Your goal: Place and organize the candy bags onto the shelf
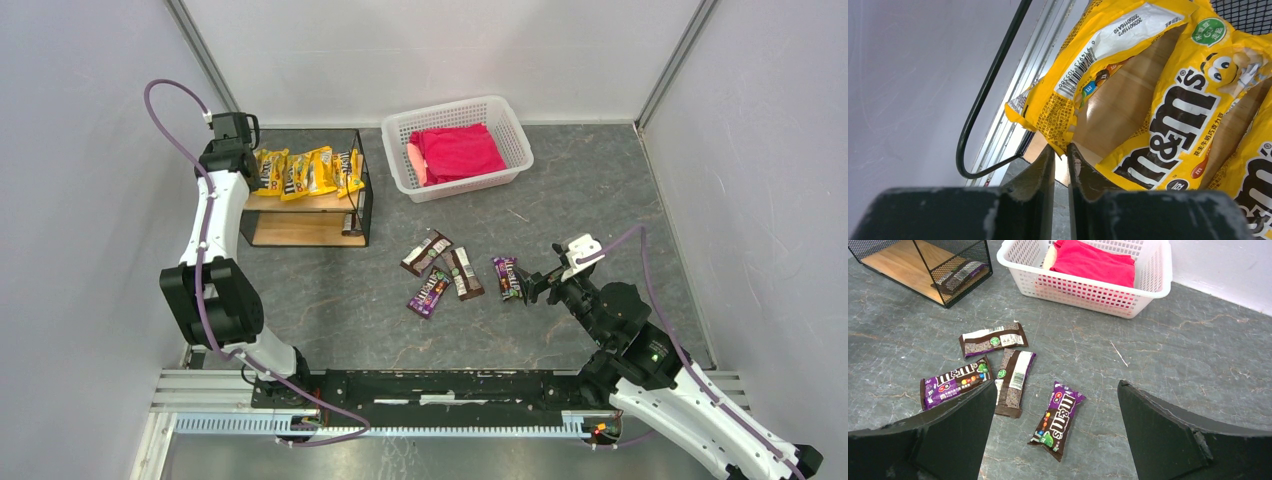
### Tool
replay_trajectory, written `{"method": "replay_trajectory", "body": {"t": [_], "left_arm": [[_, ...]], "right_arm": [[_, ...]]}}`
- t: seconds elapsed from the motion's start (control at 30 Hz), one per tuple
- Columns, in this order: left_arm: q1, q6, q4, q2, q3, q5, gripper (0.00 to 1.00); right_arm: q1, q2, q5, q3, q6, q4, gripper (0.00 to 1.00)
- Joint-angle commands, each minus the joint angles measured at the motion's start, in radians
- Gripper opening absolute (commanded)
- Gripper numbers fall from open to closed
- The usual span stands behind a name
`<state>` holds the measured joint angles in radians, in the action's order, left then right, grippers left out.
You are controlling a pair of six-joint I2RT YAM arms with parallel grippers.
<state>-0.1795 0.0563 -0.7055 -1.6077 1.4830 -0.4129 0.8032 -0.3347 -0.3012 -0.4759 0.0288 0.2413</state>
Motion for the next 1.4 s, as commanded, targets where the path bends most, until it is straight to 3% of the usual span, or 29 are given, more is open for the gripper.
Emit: {"method": "replay_trajectory", "body": {"t": [0.0, 0.13, 0.5, 0.7, 0.77, 0.87, 1.0, 1.27, 1.33, 1.37], "left_arm": [[-0.007, -0.001, 0.015, 0.031, 0.044, 0.021, 0.18], [-0.007, -0.005, 0.014, 0.052, 0.032, 0.049, 0.02], [-0.007, 0.017, 0.025, 0.083, 0.001, 0.163, 0.02], [-0.007, 0.025, 0.022, 0.094, -0.038, 0.148, 0.04], [-0.006, 0.025, 0.003, 0.095, -0.021, 0.14, 0.09], [-0.007, 0.03, -0.021, 0.119, -0.002, 0.073, 0.29], [-0.007, 0.047, -0.065, 0.156, 0.036, 0.124, 0.47], [-0.006, 0.148, -0.131, 0.312, 0.044, 0.376, 0.65], [-0.005, 0.202, -0.107, 0.379, -0.027, 0.523, 0.97], [-0.005, 0.238, -0.082, 0.416, -0.073, 0.593, 0.99]], "right_arm": [[0.007, 0.005, -0.013, -0.001, -0.003, -0.044, 0.98], [0.006, 0.008, -0.02, 0.004, 0.0, -0.054, 0.98], [0.007, 0.005, -0.02, 0.003, 0.001, -0.055, 0.98], [0.01, 0.011, -0.027, 0.002, 0.001, -0.049, 0.98], [0.01, 0.008, -0.015, 0.006, 0.004, -0.054, 0.98], [0.013, 0.01, -0.004, 0.002, 0.002, -0.054, 0.98], [0.013, 0.009, -0.018, 0.002, 0.005, -0.054, 0.98], [0.012, 0.021, -0.043, -0.01, 0.0, -0.026, 0.98], [0.013, 0.03, -0.048, -0.017, -0.006, -0.007, 0.98], [0.012, 0.041, -0.053, -0.013, -0.006, -0.007, 0.98]]}}
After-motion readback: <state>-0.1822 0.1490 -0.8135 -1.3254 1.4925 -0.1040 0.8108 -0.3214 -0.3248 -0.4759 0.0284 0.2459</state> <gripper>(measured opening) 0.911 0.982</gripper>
